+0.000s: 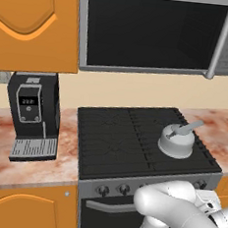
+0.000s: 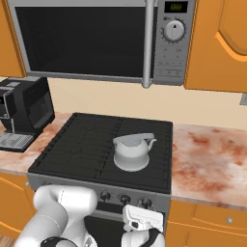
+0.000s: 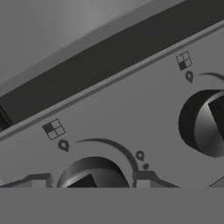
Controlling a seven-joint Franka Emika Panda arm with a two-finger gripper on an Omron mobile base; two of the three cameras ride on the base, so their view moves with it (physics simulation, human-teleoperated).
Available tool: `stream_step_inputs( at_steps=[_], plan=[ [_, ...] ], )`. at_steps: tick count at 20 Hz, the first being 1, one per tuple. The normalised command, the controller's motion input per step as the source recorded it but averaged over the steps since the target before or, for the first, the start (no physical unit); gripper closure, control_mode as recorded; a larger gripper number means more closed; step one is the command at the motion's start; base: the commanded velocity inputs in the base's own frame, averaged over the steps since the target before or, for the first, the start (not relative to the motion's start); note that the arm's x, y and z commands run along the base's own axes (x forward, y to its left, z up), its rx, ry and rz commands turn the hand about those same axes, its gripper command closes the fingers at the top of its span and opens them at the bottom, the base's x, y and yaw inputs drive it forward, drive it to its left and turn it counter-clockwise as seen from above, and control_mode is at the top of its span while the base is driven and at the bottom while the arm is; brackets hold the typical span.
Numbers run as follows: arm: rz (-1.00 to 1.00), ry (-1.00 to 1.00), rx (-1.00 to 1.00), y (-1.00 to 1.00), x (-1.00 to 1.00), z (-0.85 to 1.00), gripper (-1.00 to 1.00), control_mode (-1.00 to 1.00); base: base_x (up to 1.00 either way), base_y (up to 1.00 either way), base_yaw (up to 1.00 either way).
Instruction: The kettle is done boiling. Turn off the stove, then wait for 300 timesteps before moving the kettle to the dining table.
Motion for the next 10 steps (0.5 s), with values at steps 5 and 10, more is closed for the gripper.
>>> stream_step_inputs(
  at_steps=[5,10],
  plan=[
    [0.0,0.0,0.0,0.0,-0.03,0.0,1.0,-1.0,0.0,0.0,0.0],
    [0.0,0.0,0.0,0.0,-0.02,0.0,-1.0,-1.0,0.0,0.0,0.0]
  ],
)
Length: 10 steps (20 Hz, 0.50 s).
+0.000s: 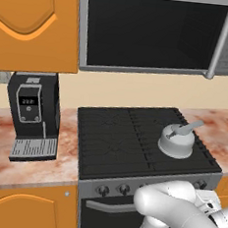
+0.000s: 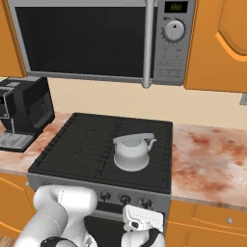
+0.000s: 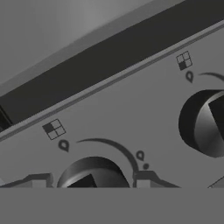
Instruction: The kettle is done boiling. Turn off the stove, then wait for 300 timesteps before moving the kettle to the dining table.
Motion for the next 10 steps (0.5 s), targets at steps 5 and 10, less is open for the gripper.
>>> stream_step_inputs(
  at_steps=[5,10],
  plan=[
    [0.0,0.0,0.0,0.0,-0.13,0.0,-1.0,-1.0,0.0,0.0,0.0],
    [0.0,0.0,0.0,-0.04,-0.19,0.0,-1.0,-1.0,0.0,0.0,0.0]
  ],
)
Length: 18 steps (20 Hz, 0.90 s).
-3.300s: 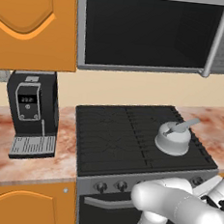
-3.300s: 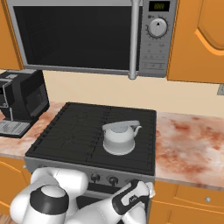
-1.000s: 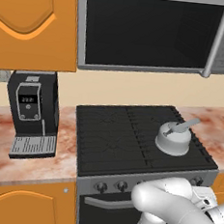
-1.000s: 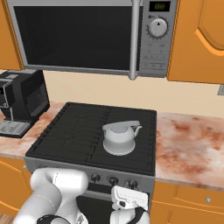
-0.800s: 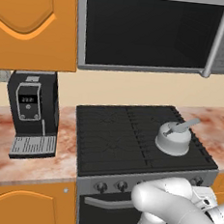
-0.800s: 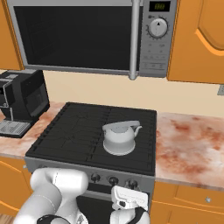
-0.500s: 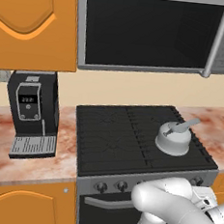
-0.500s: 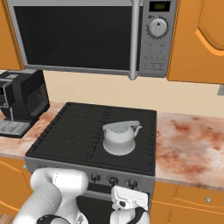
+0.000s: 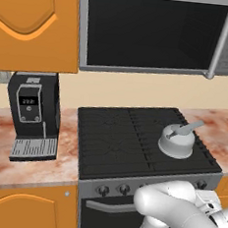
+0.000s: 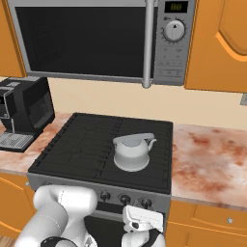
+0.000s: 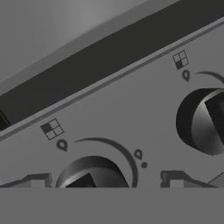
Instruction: The kettle is done boiling. Turn off the stove, then wait for 300 timesteps before moving the kettle to the dining table.
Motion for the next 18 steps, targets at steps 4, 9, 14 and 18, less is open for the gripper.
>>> stream_step_inputs(
  at_steps=[4,9,14,18],
  plan=[
    [0.0,0.0,0.0,-0.07,-0.29,0.0,-1.0,-1.0,0.0,0.0,0.0],
    [0.0,-0.02,0.0,-0.17,-0.47,0.0,-1.0,-1.0,0.0,0.0,0.0],
    [-0.02,-0.02,0.0,-0.24,-0.41,0.0,-1.0,-1.0,0.0,0.0,0.0],
    [-0.06,0.0,0.0,-0.32,-0.03,0.0,-1.0,-1.0,0.0,0.0,0.0]
  ],
)
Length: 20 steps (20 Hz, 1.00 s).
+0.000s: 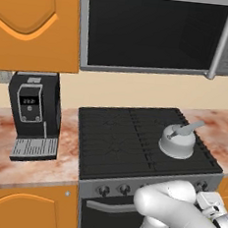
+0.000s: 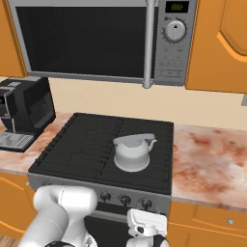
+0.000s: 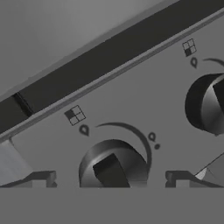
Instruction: The kettle is done boiling. Turn off the stove, then wait for 300 timesteps before moving the kettle to the dining table.
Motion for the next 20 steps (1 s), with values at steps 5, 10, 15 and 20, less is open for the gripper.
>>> stream_step_inputs(
  at_steps=[5,10,15,20],
  plan=[
    [-0.1,0.03,0.0,-0.37,0.0,0.0,-1.0,-1.0,0.0,0.0,0.0],
    [-0.06,-0.03,0.01,-0.31,-0.24,0.0,-1.0,-1.0,0.0,0.0,0.0],
    [0.0,-0.11,0.01,-0.16,-0.58,0.09,-1.0,-1.0,0.0,0.0,0.0],
    [0.0,-0.11,0.0,-0.12,-0.56,0.18,-1.0,-1.0,0.0,0.0,0.0]
  ],
)
